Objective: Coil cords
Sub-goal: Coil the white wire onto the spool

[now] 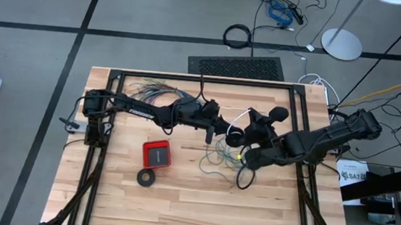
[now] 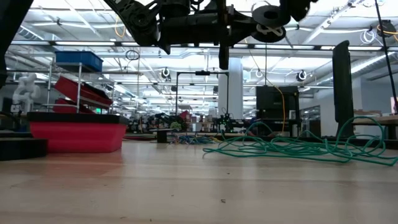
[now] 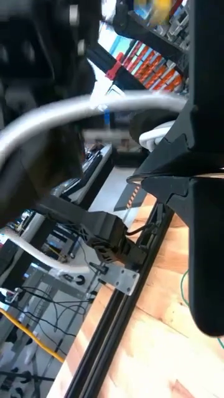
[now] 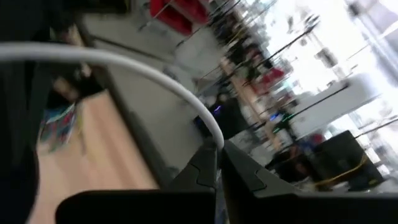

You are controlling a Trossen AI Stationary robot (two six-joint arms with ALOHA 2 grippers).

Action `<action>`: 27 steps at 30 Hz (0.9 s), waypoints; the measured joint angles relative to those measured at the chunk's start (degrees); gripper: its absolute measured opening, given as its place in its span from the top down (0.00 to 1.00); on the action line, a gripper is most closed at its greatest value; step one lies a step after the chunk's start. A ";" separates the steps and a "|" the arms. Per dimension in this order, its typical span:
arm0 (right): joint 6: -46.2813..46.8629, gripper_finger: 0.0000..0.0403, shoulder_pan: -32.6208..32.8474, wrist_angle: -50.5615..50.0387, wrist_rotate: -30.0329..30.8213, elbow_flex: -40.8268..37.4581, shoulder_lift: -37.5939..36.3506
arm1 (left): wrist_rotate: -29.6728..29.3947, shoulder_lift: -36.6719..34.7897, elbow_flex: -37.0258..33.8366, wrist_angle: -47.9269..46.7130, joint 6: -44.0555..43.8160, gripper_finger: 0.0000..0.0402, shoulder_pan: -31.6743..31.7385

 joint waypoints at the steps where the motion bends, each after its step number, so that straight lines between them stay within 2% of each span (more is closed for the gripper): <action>1: 4.33 1.00 -0.13 -3.84 -0.96 -0.02 0.00 | 0.02 0.00 0.00 0.02 0.65 1.00 0.03; 6: 23.19 1.00 -0.51 -18.78 -6.11 -0.05 0.09 | -1.19 -0.10 0.01 1.02 2.07 1.00 1.10; 10: 26.58 1.00 -1.86 -17.76 -10.94 -1.09 0.09 | -4.59 -0.15 0.02 2.19 5.19 1.00 2.31; 15: 26.61 1.00 -3.76 -8.76 -15.46 -5.27 0.09 | -11.24 -0.15 0.04 4.20 11.67 1.00 2.71; 21: 26.41 1.00 -4.57 3.75 -15.71 -12.28 0.11 | -16.00 -0.15 0.04 5.29 18.25 1.00 2.76; 27: 18.57 1.00 -6.97 22.90 -18.21 -18.33 0.11 | -21.71 -0.15 0.04 5.42 25.48 1.00 2.44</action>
